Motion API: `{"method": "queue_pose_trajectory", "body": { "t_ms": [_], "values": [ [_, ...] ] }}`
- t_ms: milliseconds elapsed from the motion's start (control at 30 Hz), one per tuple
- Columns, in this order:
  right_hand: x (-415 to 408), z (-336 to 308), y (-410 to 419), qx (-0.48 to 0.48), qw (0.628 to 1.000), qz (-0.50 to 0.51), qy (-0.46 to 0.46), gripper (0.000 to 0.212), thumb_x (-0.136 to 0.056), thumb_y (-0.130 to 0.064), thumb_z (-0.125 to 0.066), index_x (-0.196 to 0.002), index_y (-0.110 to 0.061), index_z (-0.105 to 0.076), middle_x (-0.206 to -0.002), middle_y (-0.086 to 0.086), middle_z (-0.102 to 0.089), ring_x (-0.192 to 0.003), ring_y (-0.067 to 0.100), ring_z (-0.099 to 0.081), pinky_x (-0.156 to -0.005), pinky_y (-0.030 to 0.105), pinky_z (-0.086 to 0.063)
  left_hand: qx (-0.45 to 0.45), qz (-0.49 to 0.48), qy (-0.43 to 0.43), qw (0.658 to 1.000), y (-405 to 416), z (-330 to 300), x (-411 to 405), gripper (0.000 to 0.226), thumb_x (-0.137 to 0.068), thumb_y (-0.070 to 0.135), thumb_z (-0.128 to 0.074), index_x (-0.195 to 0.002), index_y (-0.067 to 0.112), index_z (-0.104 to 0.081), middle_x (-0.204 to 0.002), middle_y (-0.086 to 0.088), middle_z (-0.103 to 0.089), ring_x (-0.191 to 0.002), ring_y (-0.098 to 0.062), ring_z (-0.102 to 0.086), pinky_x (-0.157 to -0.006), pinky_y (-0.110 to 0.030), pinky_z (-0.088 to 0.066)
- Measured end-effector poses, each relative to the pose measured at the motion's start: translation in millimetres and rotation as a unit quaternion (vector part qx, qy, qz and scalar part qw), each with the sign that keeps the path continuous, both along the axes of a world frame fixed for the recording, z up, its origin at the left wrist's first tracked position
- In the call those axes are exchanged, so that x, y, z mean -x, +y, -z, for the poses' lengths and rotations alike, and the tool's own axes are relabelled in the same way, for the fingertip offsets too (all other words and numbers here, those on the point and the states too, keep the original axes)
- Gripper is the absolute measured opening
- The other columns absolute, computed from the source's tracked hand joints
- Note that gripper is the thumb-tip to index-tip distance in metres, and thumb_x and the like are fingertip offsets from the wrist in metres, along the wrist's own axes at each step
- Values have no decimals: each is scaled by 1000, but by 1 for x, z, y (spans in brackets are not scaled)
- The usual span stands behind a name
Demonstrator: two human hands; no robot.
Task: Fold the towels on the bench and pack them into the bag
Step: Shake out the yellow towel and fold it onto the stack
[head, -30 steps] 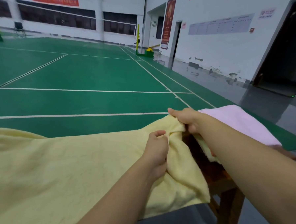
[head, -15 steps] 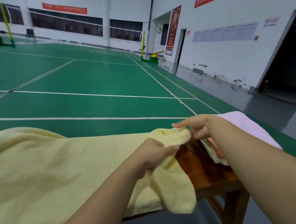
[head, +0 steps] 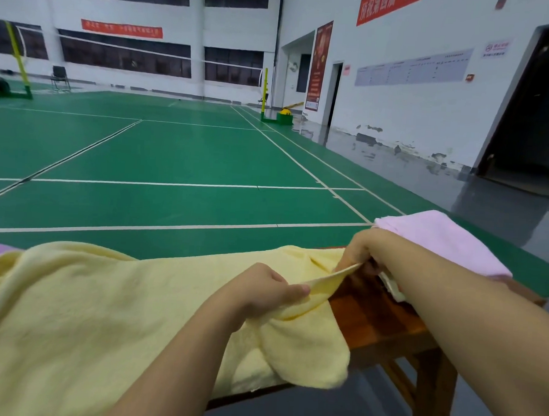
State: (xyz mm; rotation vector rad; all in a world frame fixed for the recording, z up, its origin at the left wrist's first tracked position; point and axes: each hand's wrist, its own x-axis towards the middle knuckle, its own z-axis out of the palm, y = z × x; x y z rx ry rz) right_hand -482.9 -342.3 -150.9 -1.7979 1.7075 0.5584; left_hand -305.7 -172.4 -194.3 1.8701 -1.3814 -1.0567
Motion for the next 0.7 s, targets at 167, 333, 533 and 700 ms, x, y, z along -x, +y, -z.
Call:
{"method": "queue_pose_trajectory", "body": {
  "t_ms": [167,333,533,700],
  "values": [
    [2,-2,-5,-40,878,221,-422,29,-78,-37,-83,-88,-15,-66,-77,-2,-69,-61,9,-62,-51,18,-51,-49,2,19,999,5,-2,-11,60,-81,71,-67,-97,14,-77,-102,-1,-75,-95,-21,-72,-93,-40,-59],
    [-14,0,-2,-88,778,196,-590,40,-90,-48,-70,-96,-8,-68,-88,10,-73,-79,24,-73,-69,39,-62,-71,13,204,976,11,-7,-10,70,-77,68,-74,-114,9,-72,-106,-5,-78,-100,-24,-74,-99,-43,-55],
    [-28,3,-6,-64,677,190,-708,36,-95,-43,-65,-95,-8,-68,-80,7,-68,-75,20,-68,-82,38,-58,-74,28,352,933,10,-5,23,65,-82,63,-72,-120,12,-68,-108,-10,-77,-105,-27,-72,-101,-44,-54],
    [-8,2,-20,-10,637,223,-738,35,-102,-31,-56,-119,-2,-63,-92,10,-69,-87,23,-66,-94,41,-52,-31,19,479,877,-14,16,58,66,-84,66,-68,-121,11,-71,-117,-16,-73,-113,-33,-69,-104,-49,-51]
  ]
}}
